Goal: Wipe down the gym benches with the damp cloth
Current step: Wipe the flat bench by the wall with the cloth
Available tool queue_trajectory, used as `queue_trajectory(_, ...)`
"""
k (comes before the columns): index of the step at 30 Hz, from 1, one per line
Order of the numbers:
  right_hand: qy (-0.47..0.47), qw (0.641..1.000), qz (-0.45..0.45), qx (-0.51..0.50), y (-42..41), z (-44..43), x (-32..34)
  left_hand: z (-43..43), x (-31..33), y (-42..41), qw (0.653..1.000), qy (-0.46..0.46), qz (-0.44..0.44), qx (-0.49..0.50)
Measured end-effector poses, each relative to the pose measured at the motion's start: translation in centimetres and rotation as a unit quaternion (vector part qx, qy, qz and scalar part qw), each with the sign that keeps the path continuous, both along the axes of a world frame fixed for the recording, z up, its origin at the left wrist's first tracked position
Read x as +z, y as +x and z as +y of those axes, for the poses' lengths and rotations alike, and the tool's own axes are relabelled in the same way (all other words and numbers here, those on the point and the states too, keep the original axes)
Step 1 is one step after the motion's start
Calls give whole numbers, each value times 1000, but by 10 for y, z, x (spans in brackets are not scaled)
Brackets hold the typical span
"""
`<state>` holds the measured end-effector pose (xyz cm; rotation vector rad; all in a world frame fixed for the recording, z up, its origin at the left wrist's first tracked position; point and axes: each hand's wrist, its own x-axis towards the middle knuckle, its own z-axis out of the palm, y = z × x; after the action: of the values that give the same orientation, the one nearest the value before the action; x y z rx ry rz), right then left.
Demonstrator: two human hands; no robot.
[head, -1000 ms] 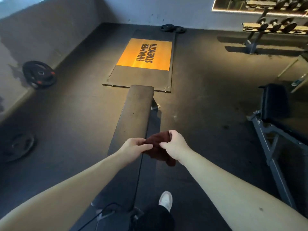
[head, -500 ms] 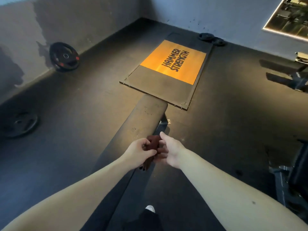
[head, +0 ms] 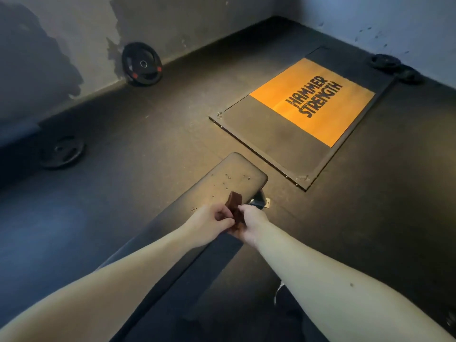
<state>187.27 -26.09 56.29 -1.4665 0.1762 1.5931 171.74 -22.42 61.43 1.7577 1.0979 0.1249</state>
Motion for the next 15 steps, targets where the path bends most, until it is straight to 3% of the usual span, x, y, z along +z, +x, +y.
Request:
queue_trajectory(4, -13, 994, 36, 107, 77, 54, -56, 27, -31, 74, 997, -7, 15, 81)
queue_trajectory(10, -24, 979, -49, 198, 178, 113, -117, 64, -78, 169, 972, -32, 34, 231)
queue_trajectory(15, -29, 958, -138, 250, 223, 128, -142, 87, -123, 217, 957, -48, 49, 283)
